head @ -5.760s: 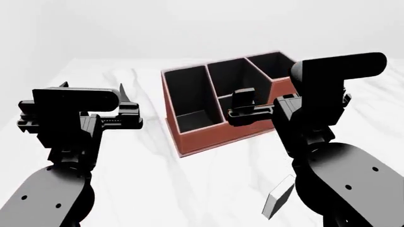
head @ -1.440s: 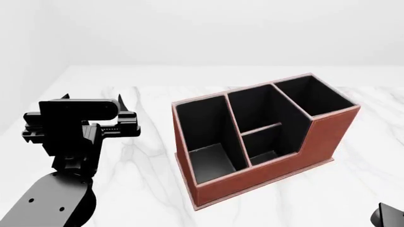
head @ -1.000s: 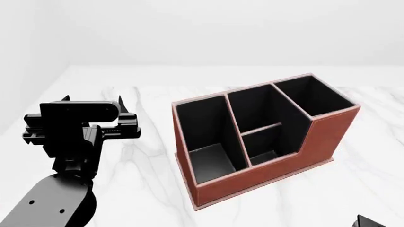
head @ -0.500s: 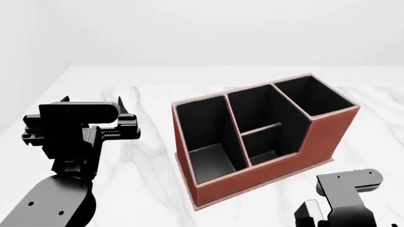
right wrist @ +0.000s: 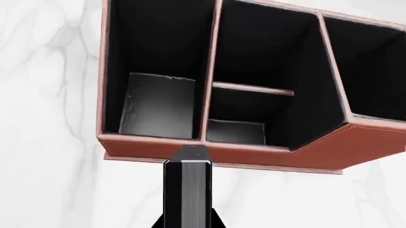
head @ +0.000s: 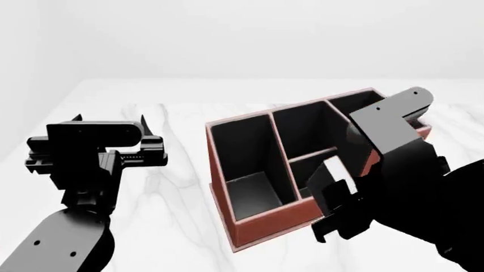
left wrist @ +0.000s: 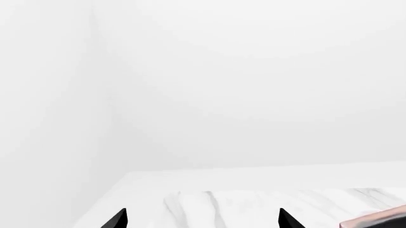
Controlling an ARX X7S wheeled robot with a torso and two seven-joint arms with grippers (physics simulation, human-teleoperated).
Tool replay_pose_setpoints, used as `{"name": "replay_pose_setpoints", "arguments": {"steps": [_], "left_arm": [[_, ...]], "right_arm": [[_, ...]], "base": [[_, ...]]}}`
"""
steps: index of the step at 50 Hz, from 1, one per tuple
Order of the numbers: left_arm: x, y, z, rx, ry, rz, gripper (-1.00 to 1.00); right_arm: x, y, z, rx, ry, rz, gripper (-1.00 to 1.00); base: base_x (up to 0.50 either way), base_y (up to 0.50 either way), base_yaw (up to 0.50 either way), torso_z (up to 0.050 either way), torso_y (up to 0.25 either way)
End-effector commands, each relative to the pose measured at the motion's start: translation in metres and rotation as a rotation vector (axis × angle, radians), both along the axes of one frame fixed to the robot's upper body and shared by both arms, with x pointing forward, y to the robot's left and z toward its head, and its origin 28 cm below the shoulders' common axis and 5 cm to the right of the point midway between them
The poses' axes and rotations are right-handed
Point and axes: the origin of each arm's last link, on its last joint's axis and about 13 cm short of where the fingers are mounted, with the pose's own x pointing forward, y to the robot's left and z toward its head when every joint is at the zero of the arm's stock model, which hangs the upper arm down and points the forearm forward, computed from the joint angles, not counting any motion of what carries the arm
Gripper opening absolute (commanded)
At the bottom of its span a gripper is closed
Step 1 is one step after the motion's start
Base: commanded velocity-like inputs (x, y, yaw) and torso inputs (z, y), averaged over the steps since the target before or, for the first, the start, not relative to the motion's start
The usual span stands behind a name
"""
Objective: Pick up the book and place it in the left compartment of the caddy.
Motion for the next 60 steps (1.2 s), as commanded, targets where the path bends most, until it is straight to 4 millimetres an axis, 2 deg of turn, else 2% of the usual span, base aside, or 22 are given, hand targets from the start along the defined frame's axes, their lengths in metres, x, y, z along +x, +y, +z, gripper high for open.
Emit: {"name": "replay_pose_setpoints", "arguments": {"steps": [1,8,17,22,28,33,46,54,60], "left_arm": [[0.001,0.0,0.001,0.004,0.001,-0.002,1.0],[0.002,0.0,0.001,0.003,0.001,-0.002,1.0],[0.002,-0.001,0.001,0.001,0.001,-0.003,1.0],[0.002,-0.001,0.0,0.002,0.003,-0.003,1.0],[0.001,0.0,0.0,0.0,0.003,0.004,1.0],[0.001,0.001,0.0,0.0,0.002,0.005,1.0],[0.001,0.001,-0.001,-0.004,0.002,0.006,1.0],[0.002,0.002,-0.001,-0.006,0.002,0.005,1.0],[0.002,0.002,0.0,-0.009,0.001,0.006,1.0]], "right_arm": [[0.008,0.016,0.056,0.088,-0.105,0.085,-1.0],[0.01,0.023,0.075,0.119,-0.135,0.11,-1.0],[0.035,0.033,0.081,0.193,-0.133,0.095,-1.0],[0.056,0.041,0.078,0.192,-0.128,0.068,-1.0],[0.085,0.057,0.068,0.149,-0.028,0.012,-1.0],[0.101,0.071,0.065,0.096,-0.009,0.004,-1.0],[0.125,0.096,0.057,0.029,0.038,0.032,-1.0],[0.147,0.107,0.044,0.026,0.074,0.024,-1.0],[0.157,0.112,0.031,0.019,0.105,0.011,-1.0]], "base": [[0.0,0.0,0.0,0.0,0.0],[0.0,0.0,0.0,0.0,0.001],[0.0,0.0,0.0,0.0,0.001],[0.0,0.0,0.0,0.0,0.0],[0.0,0.0,0.0,0.0,0.0],[0.0,0.0,0.0,0.0,0.002],[0.0,0.0,0.0,0.0,0.002],[0.0,0.0,0.0,0.0,0.001],[0.0,0.0,0.0,0.0,0.0]]}}
